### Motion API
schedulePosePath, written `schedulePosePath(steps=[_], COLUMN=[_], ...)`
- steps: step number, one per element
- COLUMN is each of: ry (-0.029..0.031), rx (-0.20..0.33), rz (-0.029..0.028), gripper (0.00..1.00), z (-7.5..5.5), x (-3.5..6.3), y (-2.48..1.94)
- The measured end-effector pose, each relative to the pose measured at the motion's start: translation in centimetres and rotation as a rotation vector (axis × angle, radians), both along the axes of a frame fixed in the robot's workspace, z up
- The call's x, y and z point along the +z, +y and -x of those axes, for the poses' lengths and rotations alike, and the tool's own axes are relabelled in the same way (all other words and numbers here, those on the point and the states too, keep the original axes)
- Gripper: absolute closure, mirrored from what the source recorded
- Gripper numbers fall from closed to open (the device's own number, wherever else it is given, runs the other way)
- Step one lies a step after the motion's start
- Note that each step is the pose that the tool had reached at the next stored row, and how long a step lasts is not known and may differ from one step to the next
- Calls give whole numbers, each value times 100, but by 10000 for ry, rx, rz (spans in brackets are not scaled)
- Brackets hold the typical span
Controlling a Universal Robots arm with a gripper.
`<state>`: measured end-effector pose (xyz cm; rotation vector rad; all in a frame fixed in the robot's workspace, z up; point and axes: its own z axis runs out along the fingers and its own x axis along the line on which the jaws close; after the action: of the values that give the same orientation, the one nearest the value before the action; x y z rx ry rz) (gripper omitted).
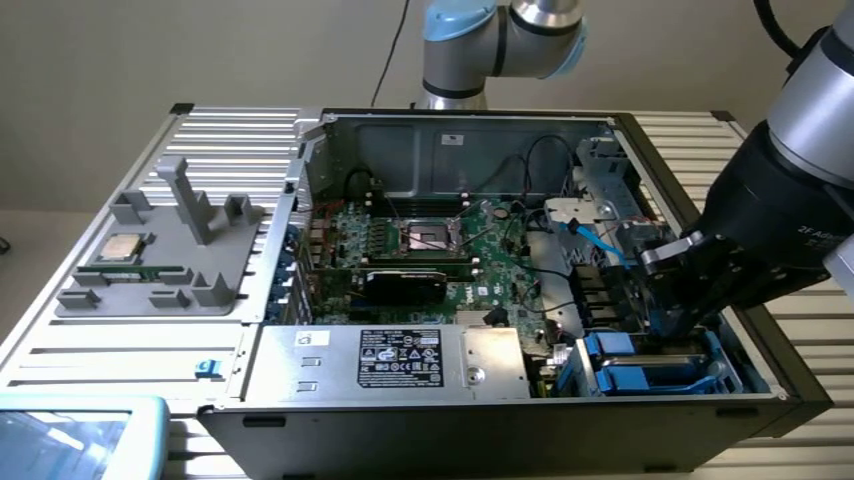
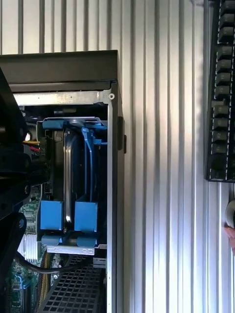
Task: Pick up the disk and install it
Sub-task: 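Insert the second disk wire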
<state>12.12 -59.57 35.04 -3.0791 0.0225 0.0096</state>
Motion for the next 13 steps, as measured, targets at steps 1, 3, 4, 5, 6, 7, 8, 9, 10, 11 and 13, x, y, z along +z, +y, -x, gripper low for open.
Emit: schedulePosePath(steps=[1,3,4,5,6,7,8,9,10,11,13], ry=[0,1,0,1,2,1,2,1,1,1,1], rx=[-1,-3,-3,-2,-2,-2,-4,-7,-8,-8,-8], rz=[1,4,5,4,5,5,3,2,-5,-12,-27], gripper=[89,89,89,89,89,89,89,89,89,89,89], z=[-7,-47,-75,-100,-118,-124,-124,-124,-124,-125,-128], x=[7,10,11,10,10,10,6,0,-10,-21,-50], y=[0,0,0,0,0,-1,-5,-12,-19,-24,-28])
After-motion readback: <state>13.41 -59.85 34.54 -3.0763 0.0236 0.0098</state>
